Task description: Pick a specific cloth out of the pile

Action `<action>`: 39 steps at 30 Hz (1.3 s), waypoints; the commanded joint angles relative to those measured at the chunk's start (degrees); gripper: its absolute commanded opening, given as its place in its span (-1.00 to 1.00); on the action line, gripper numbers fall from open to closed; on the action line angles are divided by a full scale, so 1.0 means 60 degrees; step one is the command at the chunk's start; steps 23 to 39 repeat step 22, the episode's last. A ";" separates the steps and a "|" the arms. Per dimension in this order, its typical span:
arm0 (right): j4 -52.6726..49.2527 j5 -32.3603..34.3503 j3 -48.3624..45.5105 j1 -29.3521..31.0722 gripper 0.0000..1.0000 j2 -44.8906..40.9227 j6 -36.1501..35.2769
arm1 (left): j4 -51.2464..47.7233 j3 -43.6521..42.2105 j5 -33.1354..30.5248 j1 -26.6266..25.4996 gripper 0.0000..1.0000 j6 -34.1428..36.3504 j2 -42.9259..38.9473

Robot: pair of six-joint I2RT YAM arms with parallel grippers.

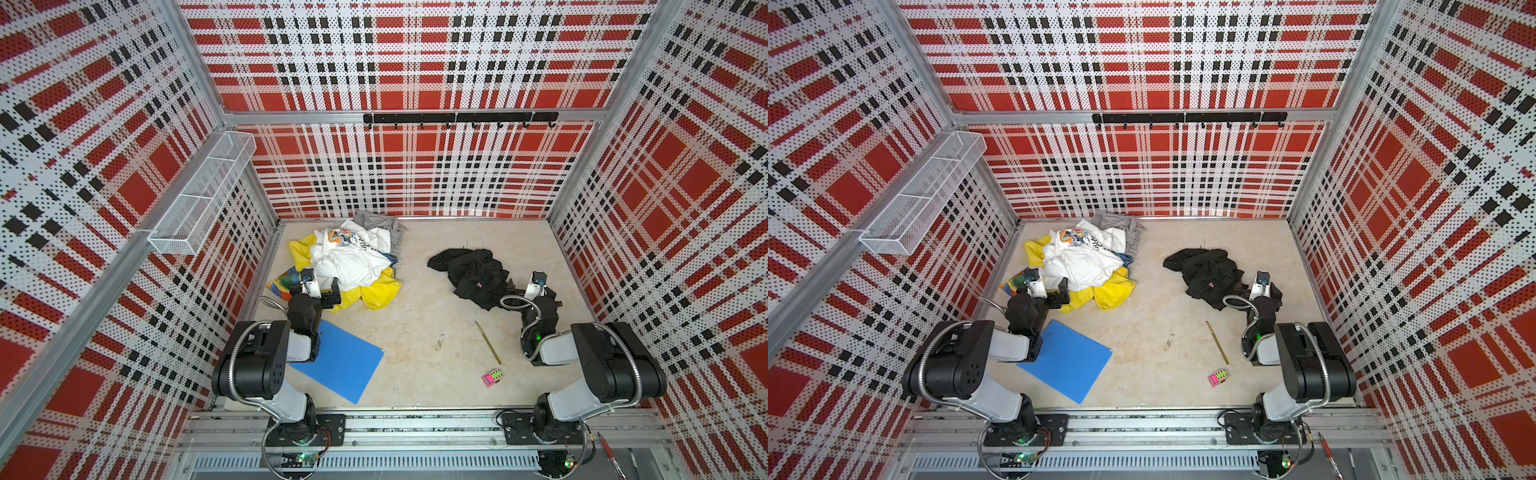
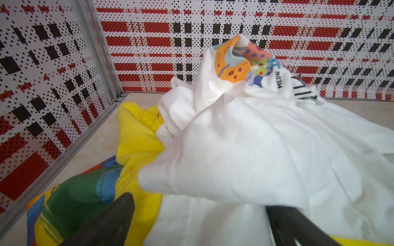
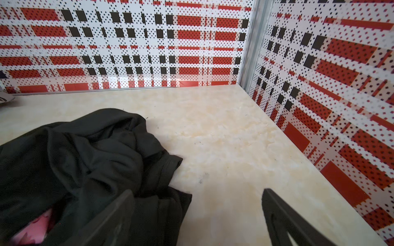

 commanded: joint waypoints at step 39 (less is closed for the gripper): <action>0.0508 -0.1662 0.0223 -0.0370 1.00 0.0018 -0.0171 | 0.0195 0.0050 0.0288 0.0052 0.98 0.0006 -0.0119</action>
